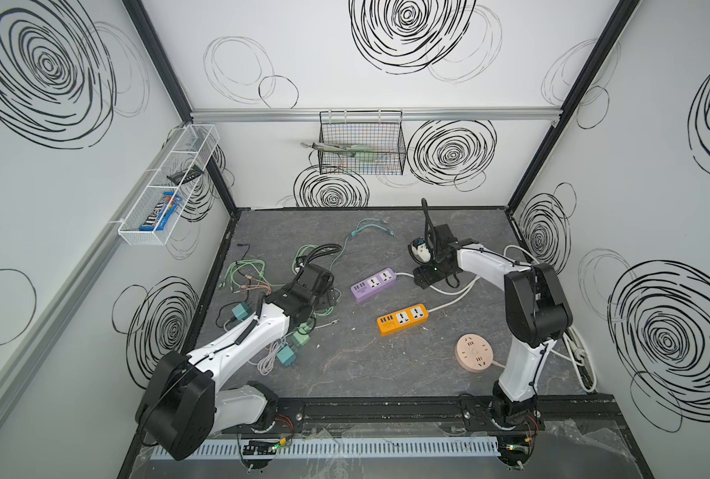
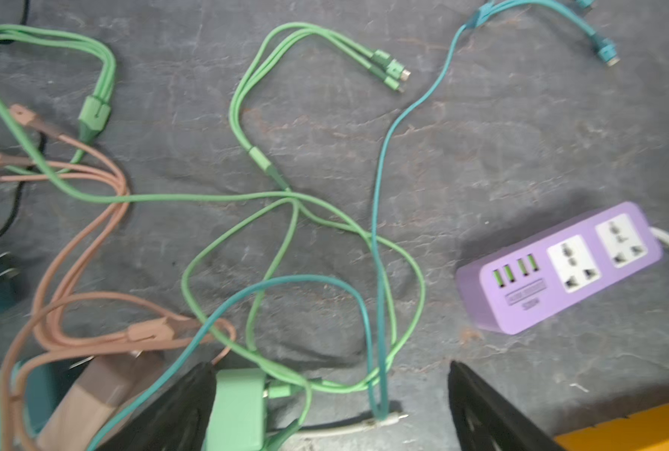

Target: Insert the plug

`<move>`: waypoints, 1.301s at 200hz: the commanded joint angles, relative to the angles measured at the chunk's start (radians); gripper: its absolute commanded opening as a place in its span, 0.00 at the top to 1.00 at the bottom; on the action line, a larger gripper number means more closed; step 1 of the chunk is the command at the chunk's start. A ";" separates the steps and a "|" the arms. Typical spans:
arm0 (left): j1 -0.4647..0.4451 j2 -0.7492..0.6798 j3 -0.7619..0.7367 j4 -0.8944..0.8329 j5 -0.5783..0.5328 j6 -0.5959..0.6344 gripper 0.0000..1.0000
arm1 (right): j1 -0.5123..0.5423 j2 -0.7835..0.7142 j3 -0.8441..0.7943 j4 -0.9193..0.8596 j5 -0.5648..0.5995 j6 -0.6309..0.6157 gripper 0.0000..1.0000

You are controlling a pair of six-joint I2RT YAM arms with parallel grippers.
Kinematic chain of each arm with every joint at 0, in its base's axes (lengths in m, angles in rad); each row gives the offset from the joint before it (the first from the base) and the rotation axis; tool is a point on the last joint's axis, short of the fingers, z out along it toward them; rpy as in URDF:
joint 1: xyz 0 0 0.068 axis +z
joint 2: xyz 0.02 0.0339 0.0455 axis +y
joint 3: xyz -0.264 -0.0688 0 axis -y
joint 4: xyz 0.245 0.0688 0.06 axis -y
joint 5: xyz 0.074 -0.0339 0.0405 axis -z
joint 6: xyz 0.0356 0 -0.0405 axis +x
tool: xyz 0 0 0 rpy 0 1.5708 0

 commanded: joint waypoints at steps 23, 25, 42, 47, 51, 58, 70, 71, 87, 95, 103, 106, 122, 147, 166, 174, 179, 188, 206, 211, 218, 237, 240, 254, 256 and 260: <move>0.018 -0.038 -0.089 -0.082 0.155 -0.014 0.04 | -0.013 -0.214 -0.098 0.239 0.066 0.143 0.03; 0.018 -0.039 -0.090 -0.082 0.160 -0.016 0.04 | -0.013 -0.222 -0.107 0.248 0.068 0.146 0.03; 0.009 -0.022 -0.101 -0.117 0.138 -0.038 0.04 | -0.016 -0.298 -0.180 0.328 0.107 0.166 0.03; 0.009 -0.012 -0.103 -0.132 0.122 -0.049 0.04 | -0.018 -0.319 -0.200 0.349 0.123 0.171 0.03; 0.009 -0.004 -0.104 -0.139 0.118 -0.055 0.04 | -0.018 -0.336 -0.218 0.367 0.136 0.177 0.03; 0.006 0.008 -0.112 -0.133 0.124 -0.057 0.04 | -0.021 -0.365 -0.250 0.397 0.149 0.183 0.03; -0.001 0.029 -0.130 -0.107 0.136 -0.065 0.04 | -0.025 -0.406 -0.293 0.440 0.156 0.182 0.03; -0.001 0.030 -0.132 -0.103 0.138 -0.065 0.04 | -0.026 -0.410 -0.295 0.443 0.156 0.182 0.03; -0.004 0.051 -0.161 -0.055 0.177 -0.059 0.04 | -0.029 -0.452 -0.333 0.474 0.155 0.180 0.03; -0.007 0.061 -0.168 -0.041 0.197 -0.050 0.04 | -0.032 -0.468 -0.345 0.483 0.157 0.177 0.03; -0.015 0.067 -0.173 -0.032 0.216 -0.042 0.04 | -0.032 -0.483 -0.352 0.487 0.160 0.174 0.03; -0.020 0.069 -0.173 -0.031 0.218 -0.041 0.04 | -0.032 -0.486 -0.354 0.489 0.161 0.174 0.03; -0.048 0.072 -0.169 -0.040 0.226 -0.040 0.04 | -0.035 -0.501 -0.364 0.494 0.166 0.172 0.03; -0.102 0.061 -0.152 -0.044 0.310 -0.014 0.04 | -0.036 -0.506 -0.373 0.506 0.158 0.174 0.03; -0.166 0.058 -0.141 -0.075 0.290 -0.017 0.04 | -0.036 -0.499 -0.372 0.513 0.144 0.182 0.03; -0.186 0.063 -0.140 -0.091 0.264 -0.030 0.04 | -0.036 -0.496 -0.370 0.513 0.142 0.187 0.03; -0.194 0.070 -0.140 -0.097 0.253 -0.038 0.03 | -0.036 -0.496 -0.370 0.513 0.143 0.190 0.03; -0.200 0.089 -0.140 -0.105 0.240 -0.050 0.02 | -0.036 -0.496 -0.370 0.515 0.141 0.193 0.03; -0.203 0.126 -0.135 -0.117 0.206 -0.059 0.16 | -0.036 -0.496 -0.372 0.516 0.134 0.194 0.03; -0.205 0.130 -0.135 -0.121 0.195 -0.062 0.20 | -0.036 -0.497 -0.372 0.516 0.133 0.194 0.03; -0.205 0.132 -0.133 -0.126 0.181 -0.068 0.24 | -0.036 -0.498 -0.372 0.513 0.132 0.192 0.03; -0.203 0.120 -0.139 -0.128 0.157 -0.078 0.30 | -0.036 -0.505 -0.374 0.510 0.141 0.191 0.03; -0.203 0.117 -0.142 -0.126 0.156 -0.080 0.31 | -0.036 -0.505 -0.376 0.513 0.142 0.190 0.03; -0.203 0.110 -0.149 -0.122 0.153 -0.084 0.40 | -0.036 -0.510 -0.383 0.519 0.145 0.196 0.03; -0.202 0.109 -0.149 -0.122 0.153 -0.086 0.42 | -0.036 -0.511 -0.384 0.522 0.144 0.197 0.03; -0.202 0.109 -0.148 -0.123 0.152 -0.086 0.46 | -0.036 -0.511 -0.385 0.523 0.143 0.198 0.03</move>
